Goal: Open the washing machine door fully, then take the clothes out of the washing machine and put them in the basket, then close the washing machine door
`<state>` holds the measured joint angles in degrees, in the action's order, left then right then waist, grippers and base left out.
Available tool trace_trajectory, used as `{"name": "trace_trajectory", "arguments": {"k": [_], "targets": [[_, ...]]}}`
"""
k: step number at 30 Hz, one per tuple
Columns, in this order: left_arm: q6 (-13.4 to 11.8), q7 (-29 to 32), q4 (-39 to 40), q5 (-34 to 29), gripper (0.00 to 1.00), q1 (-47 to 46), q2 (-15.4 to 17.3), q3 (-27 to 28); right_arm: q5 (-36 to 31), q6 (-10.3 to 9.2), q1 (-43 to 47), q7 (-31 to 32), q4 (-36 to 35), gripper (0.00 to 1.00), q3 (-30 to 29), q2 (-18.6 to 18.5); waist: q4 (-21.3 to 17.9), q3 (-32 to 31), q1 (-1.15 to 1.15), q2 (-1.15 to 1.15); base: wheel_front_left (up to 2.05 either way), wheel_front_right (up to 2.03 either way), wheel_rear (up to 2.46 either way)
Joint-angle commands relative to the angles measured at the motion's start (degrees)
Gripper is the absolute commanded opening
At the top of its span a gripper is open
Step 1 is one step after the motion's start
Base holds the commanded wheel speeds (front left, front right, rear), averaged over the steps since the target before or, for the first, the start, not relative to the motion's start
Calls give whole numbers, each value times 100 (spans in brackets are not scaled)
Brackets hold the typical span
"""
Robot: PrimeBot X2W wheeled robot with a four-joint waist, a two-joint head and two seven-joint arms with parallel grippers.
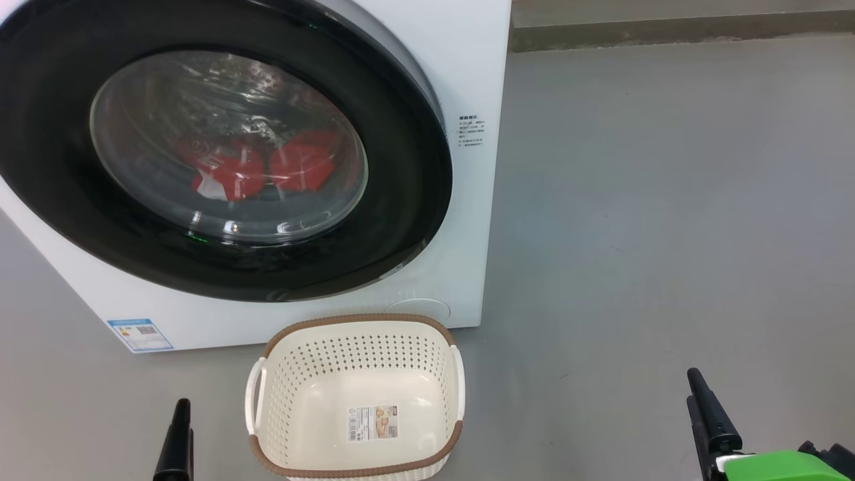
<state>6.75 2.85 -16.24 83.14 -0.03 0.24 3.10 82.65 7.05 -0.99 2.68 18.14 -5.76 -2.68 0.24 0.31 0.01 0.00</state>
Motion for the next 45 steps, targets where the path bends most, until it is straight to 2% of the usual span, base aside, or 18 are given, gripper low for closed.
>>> {"name": "trace_trajectory", "arguments": {"k": [1,23,45], "targets": [[17,-83,206,-257,100,-99,111,10,-225,8,-93,-72,-175,100,83,-90,4,1,-1,0,0,0,0],[-29,-453,499,-2094,100,-39,144,-229,-1841,16,-61,-441,-323,100,343,-208,44,17,-1,0,0,0,0],[-93,-806,759,-3459,100,11,176,-386,-3169,24,-29,-792,-440,100,579,-339,82,8,-1,0,0,0,0]]}}
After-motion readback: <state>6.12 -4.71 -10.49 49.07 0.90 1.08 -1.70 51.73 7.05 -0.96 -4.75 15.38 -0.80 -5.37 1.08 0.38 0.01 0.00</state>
